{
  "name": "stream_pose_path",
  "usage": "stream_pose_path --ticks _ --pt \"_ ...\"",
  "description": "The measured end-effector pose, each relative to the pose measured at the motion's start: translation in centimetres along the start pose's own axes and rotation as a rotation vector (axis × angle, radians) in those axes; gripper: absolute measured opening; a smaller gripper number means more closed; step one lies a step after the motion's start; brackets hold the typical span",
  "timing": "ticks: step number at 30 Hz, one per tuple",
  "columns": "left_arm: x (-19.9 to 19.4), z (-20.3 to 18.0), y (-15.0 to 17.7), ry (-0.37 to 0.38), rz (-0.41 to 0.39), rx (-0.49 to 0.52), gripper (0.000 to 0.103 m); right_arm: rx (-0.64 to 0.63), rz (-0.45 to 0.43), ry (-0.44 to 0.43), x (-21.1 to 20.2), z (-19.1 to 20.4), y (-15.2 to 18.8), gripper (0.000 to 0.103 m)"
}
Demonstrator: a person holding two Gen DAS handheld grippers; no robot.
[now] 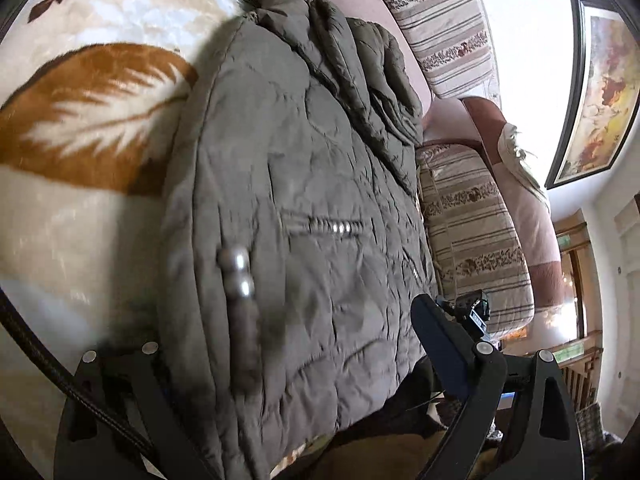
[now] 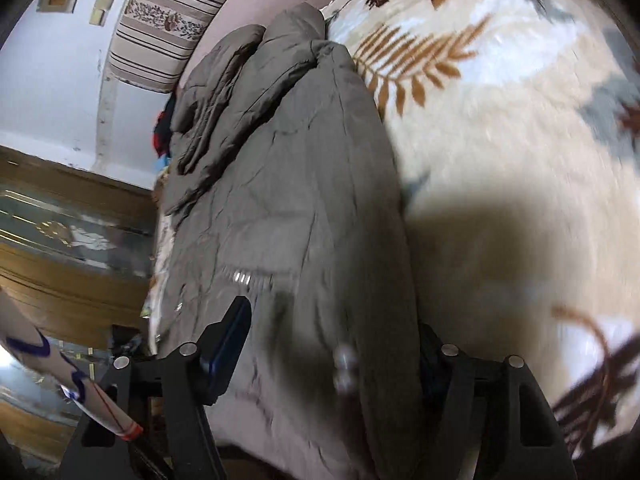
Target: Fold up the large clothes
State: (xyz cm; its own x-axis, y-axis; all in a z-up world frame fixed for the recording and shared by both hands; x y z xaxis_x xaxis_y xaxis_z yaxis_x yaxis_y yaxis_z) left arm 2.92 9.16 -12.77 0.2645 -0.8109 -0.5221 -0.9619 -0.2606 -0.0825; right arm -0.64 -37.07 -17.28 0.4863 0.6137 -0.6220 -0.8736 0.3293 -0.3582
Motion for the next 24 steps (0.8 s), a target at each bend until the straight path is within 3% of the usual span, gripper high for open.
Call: stream_pose_path --ticks 6,12,16,22,23,24 --pt "0.2 -1.1 1.2 -0.014 -0.016 0.053 0.093 0.003 0.016 -0.07 -0.5 0.8 3.0 0.071" --pt "1.2 -0.7 1.3 -0.078 -0.026 0.072 0.093 0.0 -0.001 -0.169 -0.4 3.0 3.9 0.068" --pt "2.3 -0.2 1.2 -0.132 -0.025 0.059 0.094 -0.005 0.041 -0.186 1.7 4.2 4.3 0.066" --pt "2.8 -0.5 1.9 -0.273 -0.054 0.117 0.094 0.011 0.074 -0.126 4.2 4.1 5.1 0.062" --pt "2.8 -0.5 2.0 -0.314 -0.068 0.122 0.092 0.013 0.071 -0.117 4.1 4.0 5.2 0.057" --pt "2.8 -0.5 2.2 -0.378 -0.091 0.133 0.081 0.017 0.067 -0.1 3.9 3.8 5.3 0.051"
Point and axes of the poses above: each gripper's, at about its wrist camera, not at the fingertips, and x roughly the way its jaws point, z to its left, y to its underside, the point moved 9 cm from there along x, roughly the way its jaws point, and after that the axes turned 10 degrees about -x, right-handed, at the moved point
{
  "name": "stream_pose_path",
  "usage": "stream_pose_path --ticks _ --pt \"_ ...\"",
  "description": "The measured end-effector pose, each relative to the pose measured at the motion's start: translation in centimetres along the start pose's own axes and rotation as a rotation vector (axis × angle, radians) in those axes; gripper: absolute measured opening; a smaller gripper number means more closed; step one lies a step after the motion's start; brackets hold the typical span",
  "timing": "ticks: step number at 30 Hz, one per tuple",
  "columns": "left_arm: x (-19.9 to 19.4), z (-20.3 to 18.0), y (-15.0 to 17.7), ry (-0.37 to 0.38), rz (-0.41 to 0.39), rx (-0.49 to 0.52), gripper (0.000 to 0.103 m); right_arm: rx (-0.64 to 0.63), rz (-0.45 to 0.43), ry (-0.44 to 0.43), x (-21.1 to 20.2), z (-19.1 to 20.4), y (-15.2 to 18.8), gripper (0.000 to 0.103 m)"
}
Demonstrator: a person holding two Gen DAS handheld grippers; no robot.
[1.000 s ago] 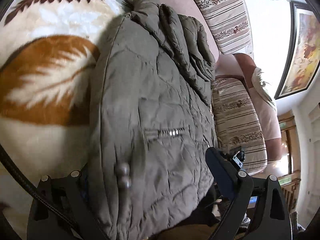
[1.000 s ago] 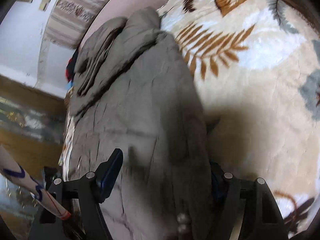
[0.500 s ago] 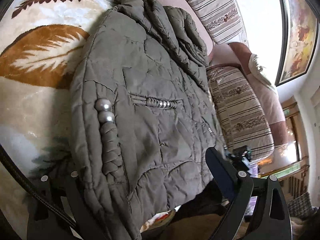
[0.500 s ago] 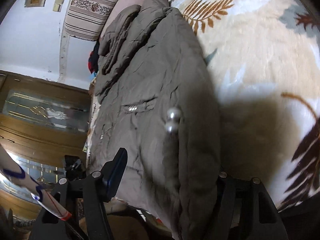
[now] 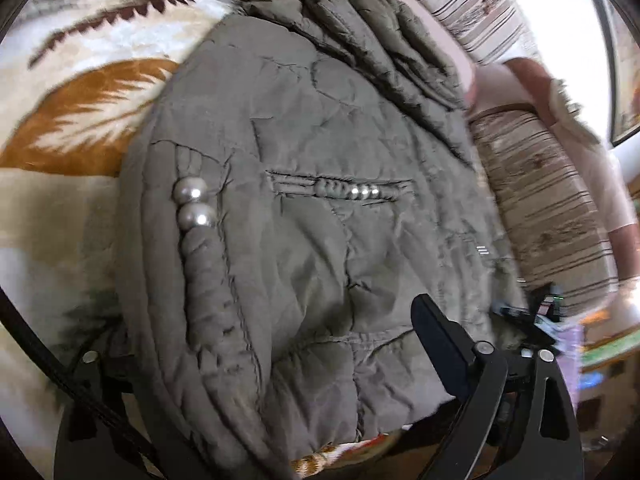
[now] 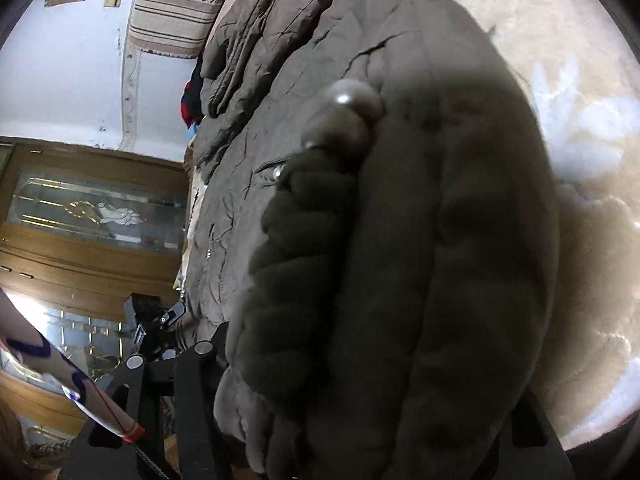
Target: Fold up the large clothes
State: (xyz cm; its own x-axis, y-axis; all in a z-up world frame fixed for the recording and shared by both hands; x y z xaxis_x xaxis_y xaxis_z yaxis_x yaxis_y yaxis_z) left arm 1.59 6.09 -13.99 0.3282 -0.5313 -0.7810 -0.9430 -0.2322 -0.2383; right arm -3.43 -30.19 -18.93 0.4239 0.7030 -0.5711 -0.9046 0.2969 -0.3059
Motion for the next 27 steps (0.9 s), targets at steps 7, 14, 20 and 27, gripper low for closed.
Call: stream_pose_path --ticks 7,14,20,27 --pt "-2.7 0.0 -1.3 -0.107 -0.028 0.01 0.021 -0.019 -0.036 0.117 -1.3 0.2 -0.1 0.025" --pt "-6.9 -3.0 -2.1 -0.059 -0.116 0.065 0.017 -0.101 -0.12 0.063 -3.6 4.9 -2.0 0.021" --pt "-7.5 -2.9 -0.7 -0.077 -0.103 0.06 0.015 -0.157 -0.127 0.041 -5.8 6.9 -0.8 0.019" --pt "-9.1 -2.3 1.1 -0.103 -0.075 0.091 0.016 -0.197 -0.077 0.047 -7.3 7.3 1.8 0.019"
Point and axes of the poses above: each gripper's, at about its wrist camera, not at the fingertips, and x roughly the way its jaws point, z to its left, y to its underside, the point moved 9 cm from there along x, roughly the way its jaws point, and after that the axes turned 10 degrees about -x, right-handed, at the moved point
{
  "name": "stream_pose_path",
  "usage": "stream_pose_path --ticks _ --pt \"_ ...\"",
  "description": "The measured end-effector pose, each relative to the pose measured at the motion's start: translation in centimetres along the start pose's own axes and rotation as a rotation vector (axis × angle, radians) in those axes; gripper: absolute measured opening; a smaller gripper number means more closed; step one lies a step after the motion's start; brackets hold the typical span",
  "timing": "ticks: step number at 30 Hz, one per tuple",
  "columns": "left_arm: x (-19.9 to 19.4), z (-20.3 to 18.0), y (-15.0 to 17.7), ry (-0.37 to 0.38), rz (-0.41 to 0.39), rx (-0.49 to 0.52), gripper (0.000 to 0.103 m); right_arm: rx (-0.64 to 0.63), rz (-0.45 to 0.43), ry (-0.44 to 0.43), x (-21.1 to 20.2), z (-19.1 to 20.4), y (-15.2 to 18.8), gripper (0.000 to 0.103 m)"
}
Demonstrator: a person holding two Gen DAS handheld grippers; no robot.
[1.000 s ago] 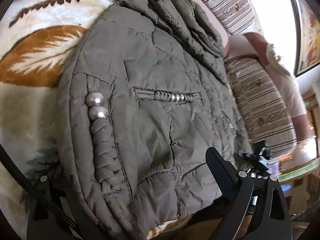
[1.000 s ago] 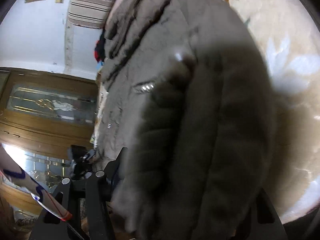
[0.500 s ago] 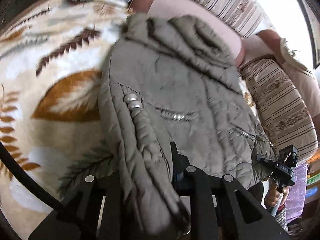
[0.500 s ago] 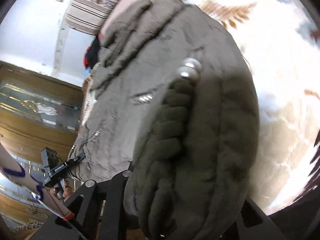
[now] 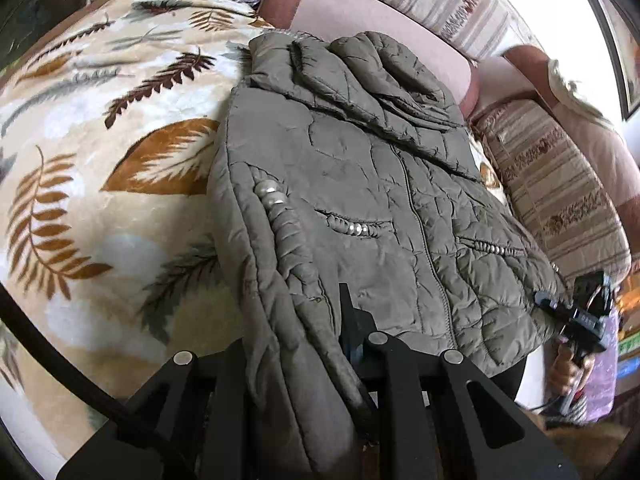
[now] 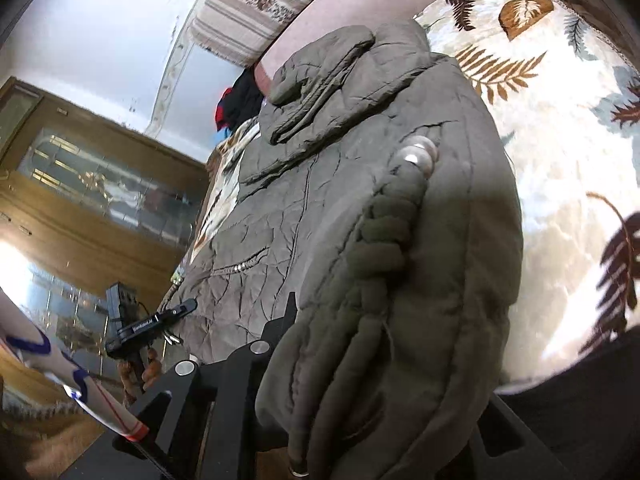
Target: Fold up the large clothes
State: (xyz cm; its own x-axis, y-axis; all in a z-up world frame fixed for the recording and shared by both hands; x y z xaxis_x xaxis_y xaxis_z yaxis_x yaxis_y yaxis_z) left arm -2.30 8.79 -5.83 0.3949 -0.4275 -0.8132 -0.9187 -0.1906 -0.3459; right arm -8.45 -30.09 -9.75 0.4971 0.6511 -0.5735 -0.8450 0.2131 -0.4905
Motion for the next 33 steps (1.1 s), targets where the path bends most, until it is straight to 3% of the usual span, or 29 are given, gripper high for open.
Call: stream_pose_path --ticks 5,15,24,33 --pt "-0.7 -1.5 -2.8 0.012 -0.041 0.011 0.016 -0.034 -0.012 0.008 0.2 0.9 -2.3 0.019" --pt "-0.7 -5.7 -11.6 0.057 -0.139 -0.009 0.016 -0.104 -0.075 0.034 -0.5 2.8 -8.2 0.019" --pt "1.1 -8.0 -21.8 0.024 -0.194 -0.06 0.016 -0.119 -0.153 0.098 0.9 2.9 -20.3 0.02" --pt "6.1 -7.4 -29.6 -0.039 -0.166 -0.075 0.016 -0.098 -0.153 0.203 5.6 0.6 -28.6 0.022"
Point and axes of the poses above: each gripper's, at about its wrist camera, not at the fingertips, and x roughly the way its jaws point, z to its left, y to its underside, the point moved 9 cm from there along x, roughly the way its jaws point, and after that the axes turned 10 degrees about -x, right-handed, at the moved point
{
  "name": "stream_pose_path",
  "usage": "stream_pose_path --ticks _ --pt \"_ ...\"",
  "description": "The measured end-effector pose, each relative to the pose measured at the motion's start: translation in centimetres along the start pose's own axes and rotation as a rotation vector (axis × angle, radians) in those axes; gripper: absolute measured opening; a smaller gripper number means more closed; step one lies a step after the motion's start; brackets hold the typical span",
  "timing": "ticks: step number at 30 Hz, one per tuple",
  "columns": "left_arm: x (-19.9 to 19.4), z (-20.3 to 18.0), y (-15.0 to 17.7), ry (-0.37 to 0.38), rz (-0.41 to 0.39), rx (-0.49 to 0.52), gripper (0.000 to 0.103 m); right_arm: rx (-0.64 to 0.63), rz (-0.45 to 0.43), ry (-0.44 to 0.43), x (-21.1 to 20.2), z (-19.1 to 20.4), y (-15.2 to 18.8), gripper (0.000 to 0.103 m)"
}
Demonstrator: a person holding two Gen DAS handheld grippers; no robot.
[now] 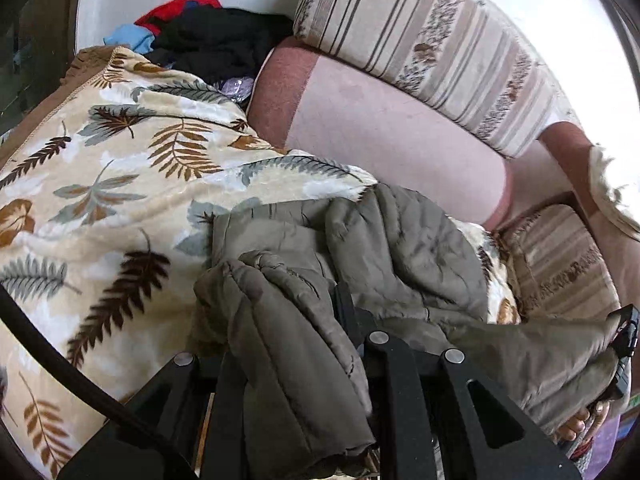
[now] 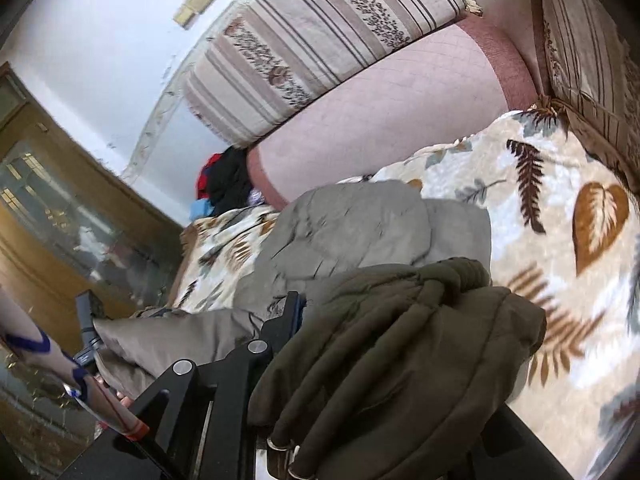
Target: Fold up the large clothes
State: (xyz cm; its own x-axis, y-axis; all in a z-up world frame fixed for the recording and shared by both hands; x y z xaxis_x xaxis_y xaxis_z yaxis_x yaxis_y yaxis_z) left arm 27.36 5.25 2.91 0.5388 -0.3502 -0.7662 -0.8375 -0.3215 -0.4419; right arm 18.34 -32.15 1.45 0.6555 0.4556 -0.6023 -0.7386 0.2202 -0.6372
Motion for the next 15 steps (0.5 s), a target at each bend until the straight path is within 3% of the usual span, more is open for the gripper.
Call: stream_pose_path --ticks 7,15 --pt "6.9 1.7 -3.9 -0.102 0.029 -0.045 0.017 0.045 0.05 0.117 7.0 -4.4 -3.7 0.024" --pt "13.7 4.0 -5.6 -0.203 0.055 -0.088 0.02 0.085 0.11 0.209 13.6 -9.3 -5.7 0.025"
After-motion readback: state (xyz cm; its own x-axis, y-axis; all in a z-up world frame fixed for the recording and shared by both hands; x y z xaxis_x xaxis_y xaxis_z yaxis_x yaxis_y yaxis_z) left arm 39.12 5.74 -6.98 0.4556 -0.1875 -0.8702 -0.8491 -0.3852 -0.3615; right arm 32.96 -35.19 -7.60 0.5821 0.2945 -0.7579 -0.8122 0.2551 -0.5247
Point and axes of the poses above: each gripper's, at about its wrist camera, not at the fingertips, and x roughly the way its jaws point, z to its left, y to its underside, the point moved 9 cm from there along x, roughly the way its jaws point, and after that the axes turned 10 degrees about -x, right-handed, at the moved point
